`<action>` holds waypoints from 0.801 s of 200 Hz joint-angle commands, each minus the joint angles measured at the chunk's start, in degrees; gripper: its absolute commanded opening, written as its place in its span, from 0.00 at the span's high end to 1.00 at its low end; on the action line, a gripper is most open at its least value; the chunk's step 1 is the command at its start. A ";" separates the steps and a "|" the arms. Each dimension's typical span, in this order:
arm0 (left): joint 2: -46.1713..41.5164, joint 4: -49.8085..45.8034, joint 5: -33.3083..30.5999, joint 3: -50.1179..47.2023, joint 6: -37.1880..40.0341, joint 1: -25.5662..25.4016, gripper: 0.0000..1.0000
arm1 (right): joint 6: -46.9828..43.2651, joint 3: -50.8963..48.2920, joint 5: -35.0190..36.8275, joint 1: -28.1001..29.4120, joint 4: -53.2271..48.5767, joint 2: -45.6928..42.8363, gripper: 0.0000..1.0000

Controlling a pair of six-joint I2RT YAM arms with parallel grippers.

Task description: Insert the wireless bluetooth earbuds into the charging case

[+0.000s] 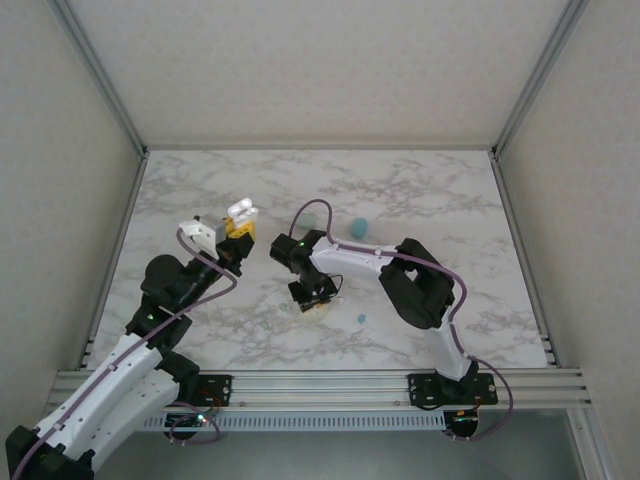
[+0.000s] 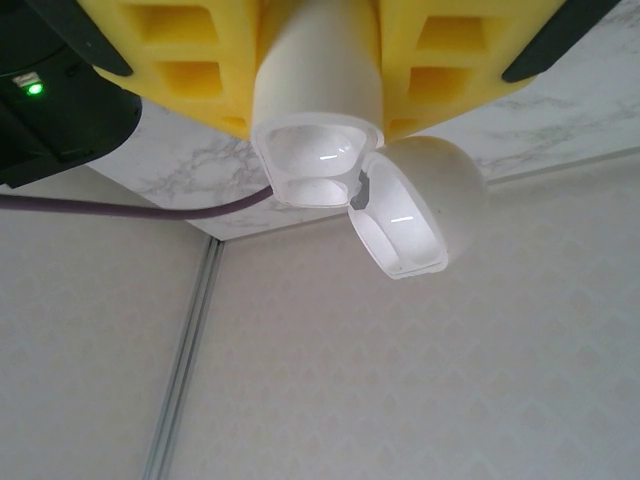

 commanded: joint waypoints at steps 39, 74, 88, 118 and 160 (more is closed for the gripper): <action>7.67 8.03 3.81 3.45 -3.39 0.41 0.85 | 3.43 -8.44 -1.44 -7.80 11.07 -26.13 0.77; 16.03 14.22 5.23 5.67 -4.53 -1.85 0.86 | 6.23 -7.47 -1.97 -11.36 17.81 -37.37 0.77; 19.25 17.24 5.16 6.49 -4.70 -3.45 0.86 | 6.68 -6.51 -1.82 -11.50 21.46 -40.04 0.77; 24.71 21.45 5.81 8.56 -4.85 -6.33 0.86 | 8.73 -6.92 -2.98 -11.51 30.20 -44.11 0.76; 28.61 24.68 6.73 10.22 -2.18 -9.75 0.86 | 11.93 -8.87 -4.86 -11.54 39.58 -45.76 0.76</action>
